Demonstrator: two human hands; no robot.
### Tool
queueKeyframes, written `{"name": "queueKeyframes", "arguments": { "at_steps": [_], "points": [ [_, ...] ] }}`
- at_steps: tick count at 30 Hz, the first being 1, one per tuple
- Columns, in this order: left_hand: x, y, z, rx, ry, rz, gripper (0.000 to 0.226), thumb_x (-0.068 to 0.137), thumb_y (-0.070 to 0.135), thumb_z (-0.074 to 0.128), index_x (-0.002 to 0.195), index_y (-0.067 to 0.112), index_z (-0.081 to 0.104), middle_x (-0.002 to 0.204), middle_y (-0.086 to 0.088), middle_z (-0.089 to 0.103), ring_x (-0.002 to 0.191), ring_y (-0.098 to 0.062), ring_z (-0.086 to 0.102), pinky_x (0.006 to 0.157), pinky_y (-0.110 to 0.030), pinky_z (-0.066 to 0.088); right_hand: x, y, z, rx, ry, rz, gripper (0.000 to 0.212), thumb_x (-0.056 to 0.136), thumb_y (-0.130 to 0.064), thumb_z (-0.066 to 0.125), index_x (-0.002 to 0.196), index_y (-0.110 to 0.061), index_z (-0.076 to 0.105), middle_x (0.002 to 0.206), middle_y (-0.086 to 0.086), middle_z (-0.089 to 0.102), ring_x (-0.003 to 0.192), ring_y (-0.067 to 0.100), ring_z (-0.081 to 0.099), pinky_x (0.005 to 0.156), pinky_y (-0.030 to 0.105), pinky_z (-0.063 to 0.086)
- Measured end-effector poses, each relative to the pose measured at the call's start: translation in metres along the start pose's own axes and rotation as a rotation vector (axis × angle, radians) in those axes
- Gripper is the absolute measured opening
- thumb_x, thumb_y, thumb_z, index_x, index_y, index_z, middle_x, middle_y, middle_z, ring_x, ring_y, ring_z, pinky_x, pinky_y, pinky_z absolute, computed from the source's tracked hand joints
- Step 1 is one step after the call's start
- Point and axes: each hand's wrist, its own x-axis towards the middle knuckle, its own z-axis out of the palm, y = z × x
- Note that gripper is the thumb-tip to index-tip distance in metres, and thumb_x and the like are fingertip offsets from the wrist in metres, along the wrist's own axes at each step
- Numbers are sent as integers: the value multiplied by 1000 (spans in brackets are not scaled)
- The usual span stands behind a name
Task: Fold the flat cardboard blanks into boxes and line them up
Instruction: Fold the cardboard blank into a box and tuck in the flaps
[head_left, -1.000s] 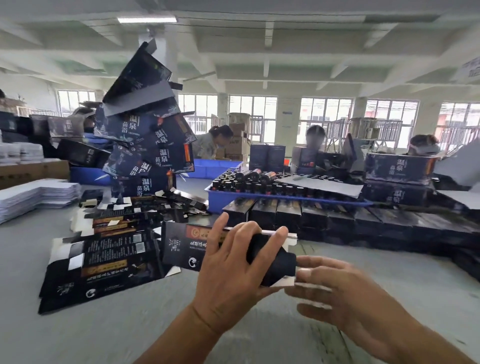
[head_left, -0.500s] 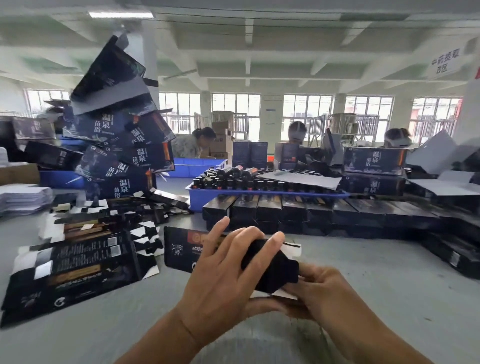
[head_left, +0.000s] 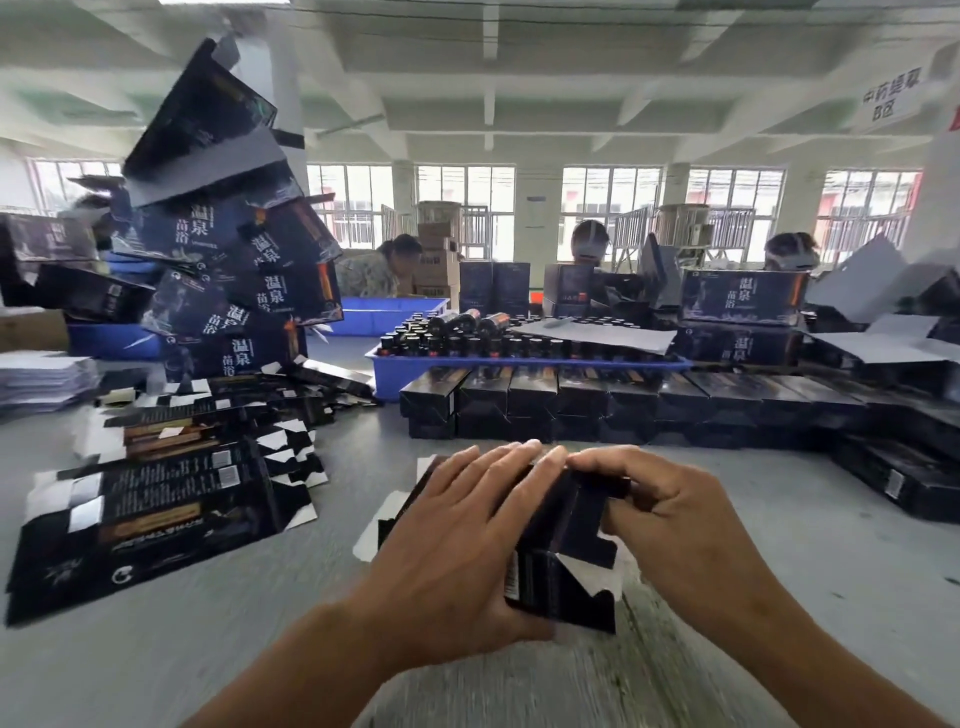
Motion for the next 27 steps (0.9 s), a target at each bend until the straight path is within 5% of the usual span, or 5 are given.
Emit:
{"name": "queueKeyframes", "arguments": {
  "at_steps": [3, 12, 17, 23, 27],
  "points": [
    [0, 3, -1, -71, -79, -27, 130, 66, 93, 52, 156, 33, -20, 165, 9, 13, 151, -8, 9, 125, -32, 1, 0, 1, -1, 101, -12, 101, 46, 85, 9, 68, 106, -33, 73, 96, -13, 77, 89, 10, 73, 77, 23, 60],
    [2, -7, -7, 120, 154, -47, 129, 64, 93, 52, 159, 13, 17, 134, -4, 53, 123, -22, 53, 107, -39, 43, -4, -5, 12, 548, -259, 602, 64, 64, -36, 83, 121, -18, 60, 101, 6, 78, 90, 27, 76, 77, 42, 63],
    [3, -6, -4, 141, 166, -38, 124, 66, 93, 49, 159, 17, 17, 132, -5, 50, 121, -23, 52, 106, -42, 44, -6, -7, 9, 451, -176, 486, 54, 61, -41, 78, 108, -16, 72, 92, 3, 79, 81, 21, 77, 60, 21, 57],
    [4, -5, -10, 139, 256, -12, 110, 77, 89, 42, 157, 17, 25, 128, -3, 54, 113, -20, 55, 94, -35, 47, -3, -7, 8, 321, -49, 386, 18, 87, -24, 72, 104, -22, 67, 77, 0, 77, 67, 17, 75, 54, 20, 55],
    [3, -5, -11, 160, 291, 20, 92, 81, 83, 45, 154, 29, 29, 127, -6, 57, 109, -24, 61, 87, -40, 53, -4, -11, 8, 326, 41, 327, 25, 90, -15, 73, 90, -31, 53, 80, -1, 78, 65, 19, 75, 53, 24, 56]
  ]
}}
